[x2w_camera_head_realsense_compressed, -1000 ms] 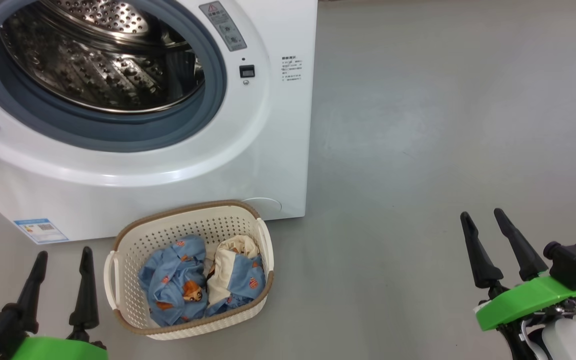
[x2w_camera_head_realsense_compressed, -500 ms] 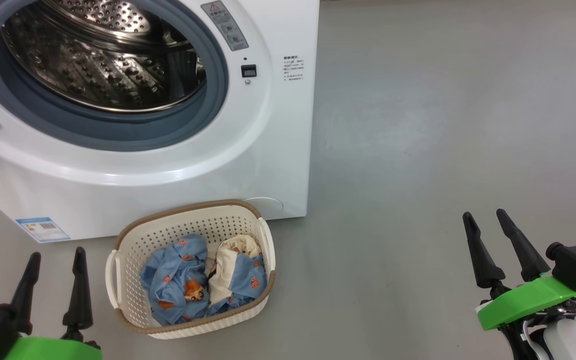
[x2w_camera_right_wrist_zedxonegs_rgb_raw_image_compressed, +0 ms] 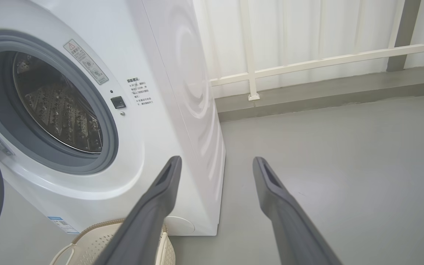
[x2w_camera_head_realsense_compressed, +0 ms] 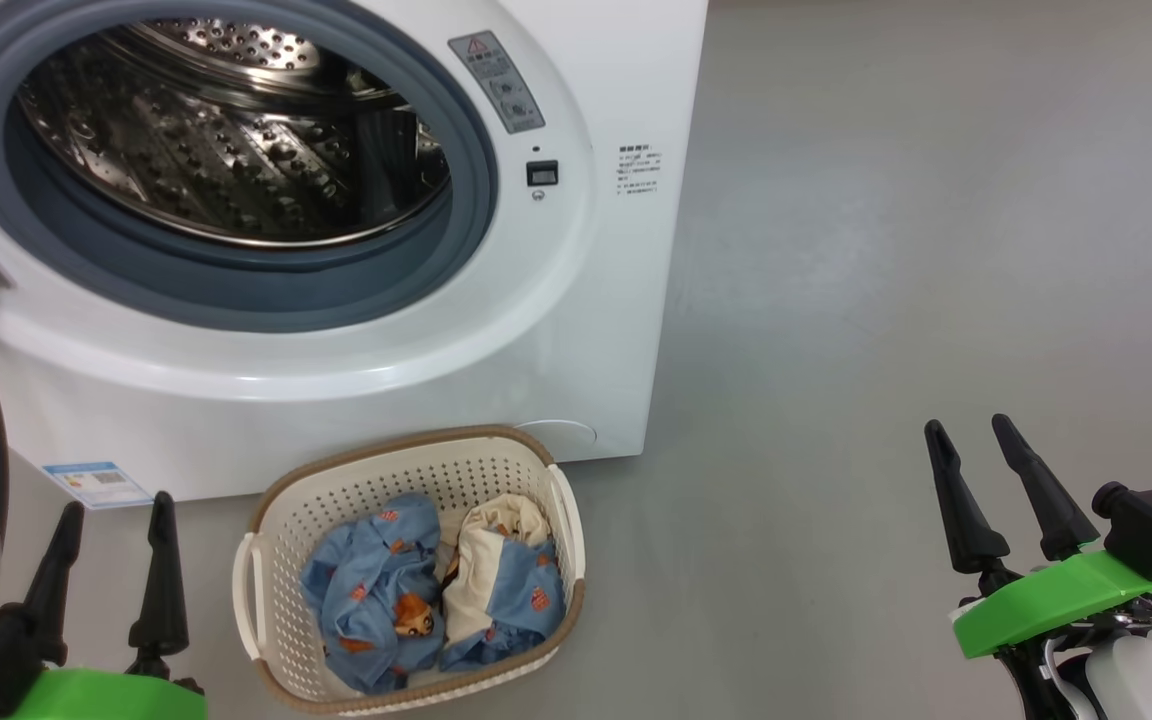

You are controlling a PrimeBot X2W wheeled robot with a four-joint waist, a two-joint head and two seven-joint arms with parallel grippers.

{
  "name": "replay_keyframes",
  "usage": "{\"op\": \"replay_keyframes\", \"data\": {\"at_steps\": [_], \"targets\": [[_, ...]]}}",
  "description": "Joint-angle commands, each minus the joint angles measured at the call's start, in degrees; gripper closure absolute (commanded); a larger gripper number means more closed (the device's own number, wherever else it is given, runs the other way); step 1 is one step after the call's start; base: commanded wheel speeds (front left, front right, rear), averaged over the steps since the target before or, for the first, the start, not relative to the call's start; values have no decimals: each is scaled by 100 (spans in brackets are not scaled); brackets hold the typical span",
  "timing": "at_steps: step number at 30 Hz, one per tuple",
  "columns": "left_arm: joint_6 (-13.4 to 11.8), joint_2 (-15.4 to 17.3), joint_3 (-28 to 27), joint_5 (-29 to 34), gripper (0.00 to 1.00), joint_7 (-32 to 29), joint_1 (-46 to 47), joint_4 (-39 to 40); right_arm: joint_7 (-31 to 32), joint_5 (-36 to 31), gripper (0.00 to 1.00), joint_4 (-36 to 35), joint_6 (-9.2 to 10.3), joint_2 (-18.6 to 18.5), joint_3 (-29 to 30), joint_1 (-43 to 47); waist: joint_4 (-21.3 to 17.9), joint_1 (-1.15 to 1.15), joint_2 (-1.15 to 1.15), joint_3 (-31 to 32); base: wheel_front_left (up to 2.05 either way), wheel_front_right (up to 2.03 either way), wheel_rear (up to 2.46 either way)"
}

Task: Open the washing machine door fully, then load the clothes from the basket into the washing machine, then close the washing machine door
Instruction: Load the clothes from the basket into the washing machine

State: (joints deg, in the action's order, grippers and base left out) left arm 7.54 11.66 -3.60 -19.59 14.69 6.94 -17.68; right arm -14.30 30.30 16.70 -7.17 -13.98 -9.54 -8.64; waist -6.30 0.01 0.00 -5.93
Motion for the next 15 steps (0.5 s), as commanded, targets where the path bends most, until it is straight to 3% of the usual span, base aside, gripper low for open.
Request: {"op": "replay_keyframes", "data": {"at_steps": [1, 15], "targets": [[-6, 172, -148, 26, 0, 30, 198, 108, -70, 8, 0, -141, -32, -67, -99, -64, 2, -1, 0, -21, 82, -82, 0], [-6, 20, -66, 61, 0, 30, 193, -115, -70, -4, 0, -139, -32, 2, -101, -81, -12, -1, 0, -53, 15, -15, 0]]}}
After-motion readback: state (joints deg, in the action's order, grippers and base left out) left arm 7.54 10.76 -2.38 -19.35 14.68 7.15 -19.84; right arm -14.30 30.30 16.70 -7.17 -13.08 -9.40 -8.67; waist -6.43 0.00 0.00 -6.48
